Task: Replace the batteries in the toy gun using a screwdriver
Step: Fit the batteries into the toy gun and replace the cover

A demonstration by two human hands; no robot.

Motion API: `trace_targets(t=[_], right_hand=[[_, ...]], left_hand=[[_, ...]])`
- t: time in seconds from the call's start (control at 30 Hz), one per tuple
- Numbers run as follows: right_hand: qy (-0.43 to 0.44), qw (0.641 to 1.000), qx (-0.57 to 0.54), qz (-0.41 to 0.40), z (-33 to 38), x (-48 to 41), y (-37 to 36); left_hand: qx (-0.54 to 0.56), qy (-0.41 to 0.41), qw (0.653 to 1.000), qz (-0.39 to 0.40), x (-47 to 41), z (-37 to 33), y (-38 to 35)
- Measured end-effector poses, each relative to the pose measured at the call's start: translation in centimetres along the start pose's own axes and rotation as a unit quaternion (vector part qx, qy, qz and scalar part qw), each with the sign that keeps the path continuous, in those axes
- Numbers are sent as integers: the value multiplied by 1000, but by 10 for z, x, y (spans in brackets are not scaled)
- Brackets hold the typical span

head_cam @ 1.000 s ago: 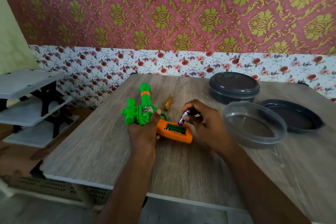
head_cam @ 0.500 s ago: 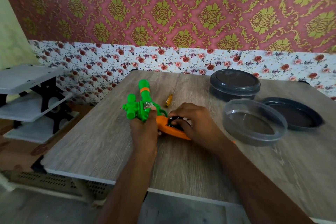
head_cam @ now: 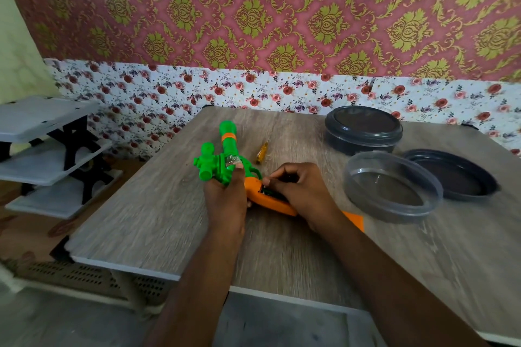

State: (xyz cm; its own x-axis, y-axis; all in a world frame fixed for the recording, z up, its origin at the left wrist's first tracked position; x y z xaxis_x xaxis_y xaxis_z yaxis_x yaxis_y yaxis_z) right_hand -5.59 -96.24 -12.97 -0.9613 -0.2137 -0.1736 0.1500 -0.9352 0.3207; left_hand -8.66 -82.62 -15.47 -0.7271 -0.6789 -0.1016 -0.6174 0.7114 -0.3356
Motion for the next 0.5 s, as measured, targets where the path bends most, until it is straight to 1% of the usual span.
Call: trace_targets(t=[0.1,0.2,0.33,0.5], right_hand=[[-72,994,-77,18,3,1,2],[-113,988,-102,27,7,-1,2],[-135,987,-89,17,7,-4,1],[-128,987,-101,14,3,0,3]], left_hand=[[5,-7,1000,5,1,-1,-1],[0,-12,1000,8,1,0,-2],[-6,-6,1000,5,0,1,-3],[1,-1,1000,3,-2,2,-3]])
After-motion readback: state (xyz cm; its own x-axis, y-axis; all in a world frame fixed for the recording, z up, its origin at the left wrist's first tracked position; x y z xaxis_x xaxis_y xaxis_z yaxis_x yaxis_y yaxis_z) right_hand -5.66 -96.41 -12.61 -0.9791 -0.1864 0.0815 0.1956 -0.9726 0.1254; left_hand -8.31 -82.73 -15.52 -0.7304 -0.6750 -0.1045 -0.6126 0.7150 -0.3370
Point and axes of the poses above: each hand's wrist, its own x-axis away from the middle knuckle, its own y-axis out of the back of the hand, z = x × y, the point moved 1 cm from there along -x, towards the middle knuckle, and after that the axes turned 5 degrees about -y, right-handed, at the moved point
